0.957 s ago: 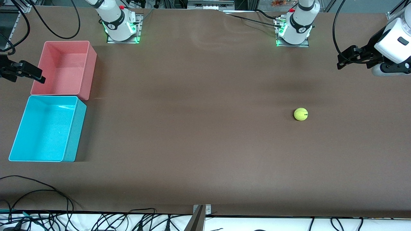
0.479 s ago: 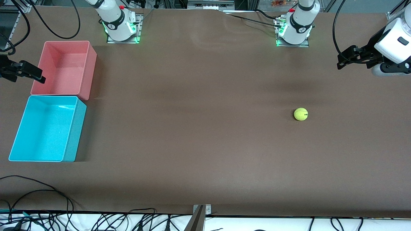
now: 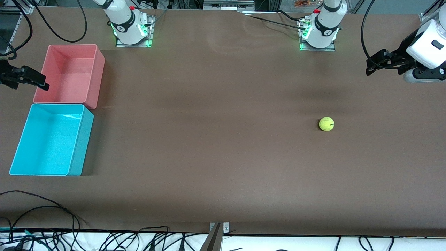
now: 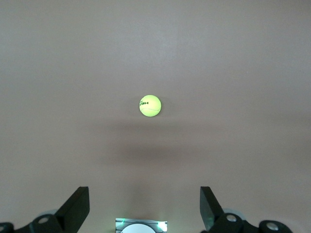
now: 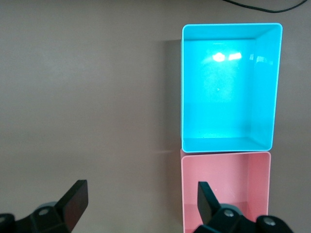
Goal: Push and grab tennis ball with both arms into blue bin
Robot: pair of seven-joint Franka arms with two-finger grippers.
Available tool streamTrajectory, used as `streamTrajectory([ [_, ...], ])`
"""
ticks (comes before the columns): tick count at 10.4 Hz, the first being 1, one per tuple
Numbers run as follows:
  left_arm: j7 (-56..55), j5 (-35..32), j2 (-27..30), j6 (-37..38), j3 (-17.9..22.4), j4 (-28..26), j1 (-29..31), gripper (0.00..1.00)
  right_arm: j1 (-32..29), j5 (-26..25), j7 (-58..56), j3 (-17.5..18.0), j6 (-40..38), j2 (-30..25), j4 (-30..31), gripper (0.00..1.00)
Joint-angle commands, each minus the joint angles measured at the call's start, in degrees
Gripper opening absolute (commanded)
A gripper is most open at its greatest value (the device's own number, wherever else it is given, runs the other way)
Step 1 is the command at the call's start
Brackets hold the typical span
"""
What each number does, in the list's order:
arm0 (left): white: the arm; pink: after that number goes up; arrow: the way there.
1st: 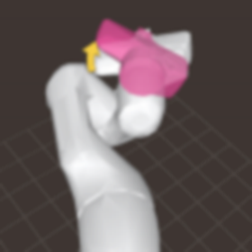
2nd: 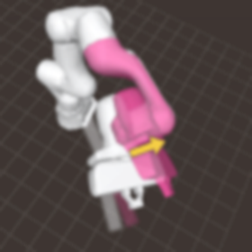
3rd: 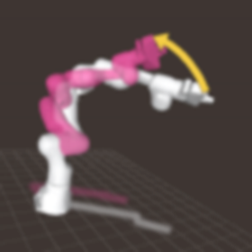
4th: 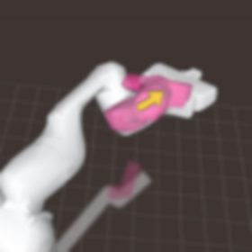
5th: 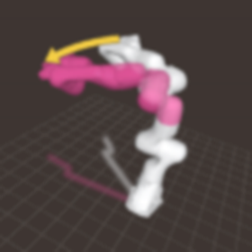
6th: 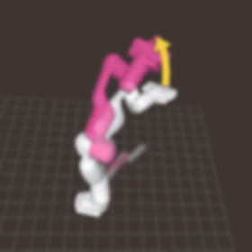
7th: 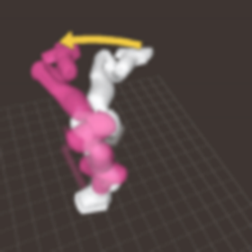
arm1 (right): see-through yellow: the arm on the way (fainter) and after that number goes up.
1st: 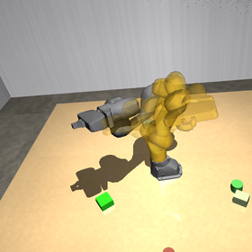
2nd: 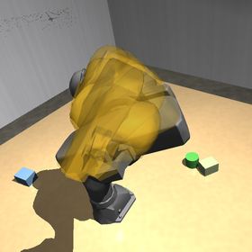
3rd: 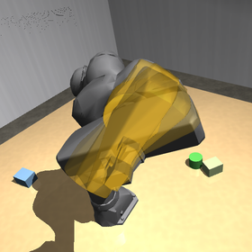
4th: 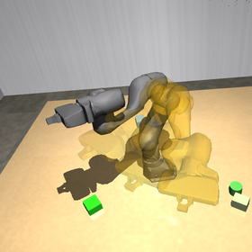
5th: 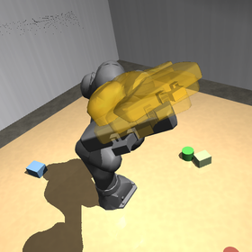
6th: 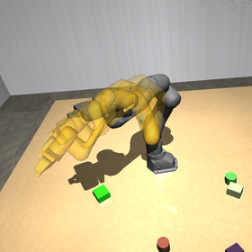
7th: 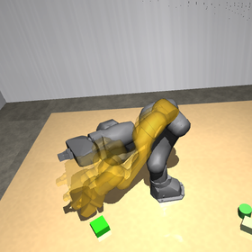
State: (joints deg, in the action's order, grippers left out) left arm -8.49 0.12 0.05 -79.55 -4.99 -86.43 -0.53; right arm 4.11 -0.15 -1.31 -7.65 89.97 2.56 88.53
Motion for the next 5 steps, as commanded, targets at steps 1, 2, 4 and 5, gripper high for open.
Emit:
streamTrajectory([
  [1,-0.12,-1.53,-0.84,1.33,-0.29,1.79,-0.26,1.0,0.11,0.06,-0.62,-0.26,-0.5,-0.02,-0.72,1.0],
  [2,-0.21,-1.53,-0.84,1.33,-0.29,1.79,-0.26,1.0,0.11,0.06,-0.53,-0.26,-0.5,-0.02,-0.72,1.0],
  [4,-0.12,-1.53,-0.84,1.33,-0.29,1.79,-0.26,1.0,0.11,0.06,-0.44,-0.17,-0.41,0.07,-0.72,1.0],
  [5,-0.12,-1.53,-0.84,1.33,-0.29,1.79,-0.26,1.0,0.11,0.14,-0.36,-0.26,-0.32,0.07,-0.72,1.0],
])
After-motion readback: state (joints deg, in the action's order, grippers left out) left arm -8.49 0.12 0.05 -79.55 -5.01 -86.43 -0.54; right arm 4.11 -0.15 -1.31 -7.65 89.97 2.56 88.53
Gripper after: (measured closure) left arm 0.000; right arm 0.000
